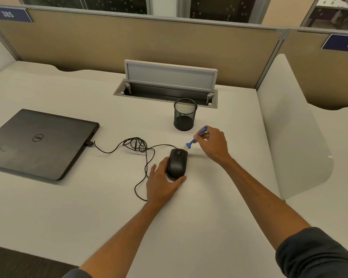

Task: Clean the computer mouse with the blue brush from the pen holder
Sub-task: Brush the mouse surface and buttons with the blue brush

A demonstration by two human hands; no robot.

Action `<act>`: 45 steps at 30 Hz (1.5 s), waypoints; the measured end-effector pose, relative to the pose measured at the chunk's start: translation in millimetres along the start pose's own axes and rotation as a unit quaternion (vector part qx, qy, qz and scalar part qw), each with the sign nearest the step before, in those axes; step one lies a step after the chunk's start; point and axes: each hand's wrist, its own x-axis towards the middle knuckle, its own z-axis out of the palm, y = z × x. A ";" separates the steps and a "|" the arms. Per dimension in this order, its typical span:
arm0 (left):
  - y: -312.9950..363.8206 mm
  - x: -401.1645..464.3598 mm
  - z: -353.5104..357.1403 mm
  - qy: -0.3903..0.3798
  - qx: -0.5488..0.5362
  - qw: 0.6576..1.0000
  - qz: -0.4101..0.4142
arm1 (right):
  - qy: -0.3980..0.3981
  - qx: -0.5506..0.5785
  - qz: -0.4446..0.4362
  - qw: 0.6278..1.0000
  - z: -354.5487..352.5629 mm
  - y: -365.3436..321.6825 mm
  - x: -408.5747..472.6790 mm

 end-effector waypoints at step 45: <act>-1.1 0.8 -0.1 -0.009 0.005 1.000 -0.008 | -0.034 -0.045 -0.152 0.987 2.2 -19.5 -26.5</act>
